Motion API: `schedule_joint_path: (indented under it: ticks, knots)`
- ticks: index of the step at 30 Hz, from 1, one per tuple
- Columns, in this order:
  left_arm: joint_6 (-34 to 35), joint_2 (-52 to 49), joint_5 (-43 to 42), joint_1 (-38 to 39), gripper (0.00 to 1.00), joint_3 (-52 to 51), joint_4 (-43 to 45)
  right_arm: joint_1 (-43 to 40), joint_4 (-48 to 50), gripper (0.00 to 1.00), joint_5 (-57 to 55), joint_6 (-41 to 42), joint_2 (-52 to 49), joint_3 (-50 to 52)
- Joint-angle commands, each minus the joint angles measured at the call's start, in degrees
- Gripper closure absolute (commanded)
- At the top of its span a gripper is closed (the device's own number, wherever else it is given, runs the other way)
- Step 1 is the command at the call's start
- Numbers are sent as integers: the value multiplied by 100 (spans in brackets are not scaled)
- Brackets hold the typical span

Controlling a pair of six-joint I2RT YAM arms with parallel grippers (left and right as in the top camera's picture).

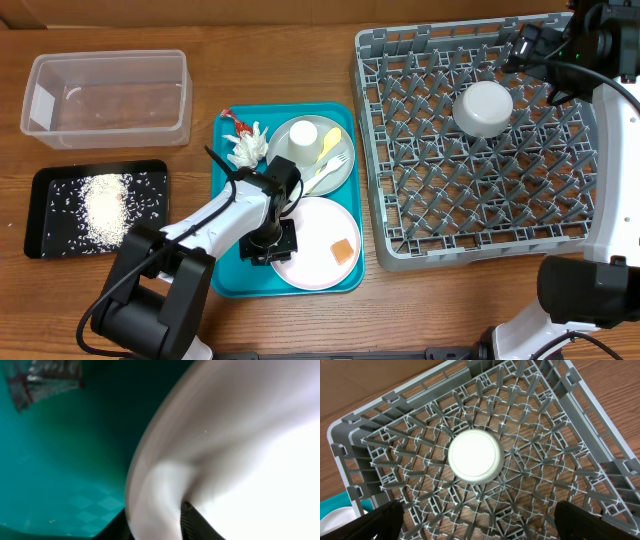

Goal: Sort waste into correct bins and load items into the dishwasher rack
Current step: 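Move the left gripper to the pink plate and grasp its rim, then lift the pink plate and carry it over the black tray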

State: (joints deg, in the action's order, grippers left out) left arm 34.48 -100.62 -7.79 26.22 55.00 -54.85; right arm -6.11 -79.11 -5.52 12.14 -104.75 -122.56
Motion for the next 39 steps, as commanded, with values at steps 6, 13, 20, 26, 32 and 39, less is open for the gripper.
schedule_joint_path:
  ticks: [6,13,20,26,32,39]
  knots:
    - [26,-153,352,33,96,122,-433,4,11,0,-44,-13,76,-28]
    - [26,166,396,31,96,579,-949,4,11,0,-44,-13,76,-28]
    - [4,678,372,-227,96,933,-1432,4,11,0,-44,-13,76,-28]
    - [-326,1198,267,-804,96,1056,-1808,4,11,0,-44,-13,76,-28]
    - [-922,1596,-181,-1685,96,1215,-2033,4,11,0,-44,-13,76,-28]
    - [-1287,1838,205,-2702,96,1875,-2800,4,11,0,-44,-13,76,-28]
